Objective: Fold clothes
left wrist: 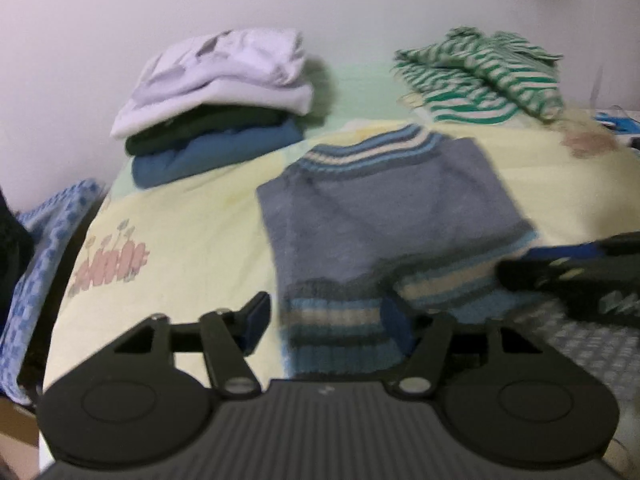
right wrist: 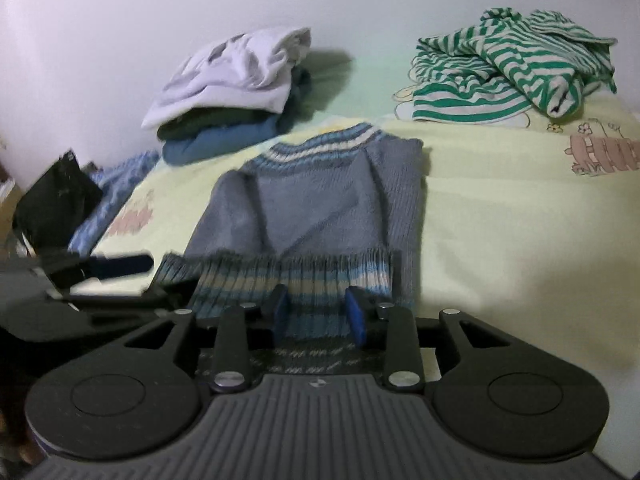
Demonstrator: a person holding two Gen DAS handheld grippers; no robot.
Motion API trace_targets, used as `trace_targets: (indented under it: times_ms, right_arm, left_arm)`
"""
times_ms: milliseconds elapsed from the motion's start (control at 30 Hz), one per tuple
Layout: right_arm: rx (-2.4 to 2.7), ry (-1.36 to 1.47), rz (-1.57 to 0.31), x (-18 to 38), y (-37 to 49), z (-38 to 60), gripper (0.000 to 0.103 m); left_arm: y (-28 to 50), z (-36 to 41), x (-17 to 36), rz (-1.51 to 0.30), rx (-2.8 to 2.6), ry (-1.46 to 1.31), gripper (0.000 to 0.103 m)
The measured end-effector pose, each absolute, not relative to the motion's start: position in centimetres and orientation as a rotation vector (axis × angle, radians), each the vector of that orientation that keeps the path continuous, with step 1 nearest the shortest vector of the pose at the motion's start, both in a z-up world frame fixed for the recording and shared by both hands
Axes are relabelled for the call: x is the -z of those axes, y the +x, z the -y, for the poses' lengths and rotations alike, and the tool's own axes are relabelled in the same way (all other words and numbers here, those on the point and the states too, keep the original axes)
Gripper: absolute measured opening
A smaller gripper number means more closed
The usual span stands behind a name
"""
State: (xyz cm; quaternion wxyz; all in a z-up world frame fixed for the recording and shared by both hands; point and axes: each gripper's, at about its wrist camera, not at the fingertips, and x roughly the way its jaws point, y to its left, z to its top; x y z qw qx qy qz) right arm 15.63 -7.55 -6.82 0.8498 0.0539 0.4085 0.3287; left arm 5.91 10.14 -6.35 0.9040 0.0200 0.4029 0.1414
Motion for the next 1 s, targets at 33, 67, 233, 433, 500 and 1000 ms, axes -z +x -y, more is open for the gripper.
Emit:
trace_targets:
  times_ms: [33, 67, 233, 433, 500, 1000]
  right_arm:
    - [-0.687, 0.126, -0.865, 6.8, 16.0, 7.7, 0.025]
    - [-0.680, 0.137, -0.872, 6.7, 16.4, 7.9, 0.024]
    - [-0.634, 0.185, -0.847, 5.6, 18.5, 8.4, 0.054]
    - [-0.587, 0.060, -0.900, 7.2, 21.5, 7.1, 0.057]
    - [-0.616, 0.076, -0.897, 7.4, 22.5, 7.2, 0.057]
    - [-0.823, 0.242, -0.986, 7.8, 32.1, 6.0, 0.048]
  left_arm:
    - [6.0, -10.9, 6.4, -0.835, -0.289, 0.016, 0.085]
    - [6.0, -11.6, 6.4, -0.838, -0.285, -0.009, 0.088]
    - [7.5, -14.8, 7.1, -0.862, -0.287, -0.118, 0.087]
    - [9.8, -16.7, 8.4, -0.860, -0.267, -0.135, 0.089]
    - [10.5, -17.1, 8.5, -0.837, -0.231, -0.129, 0.090]
    - [17.9, -21.7, 9.6, -0.823, -0.014, -0.110, 0.101]
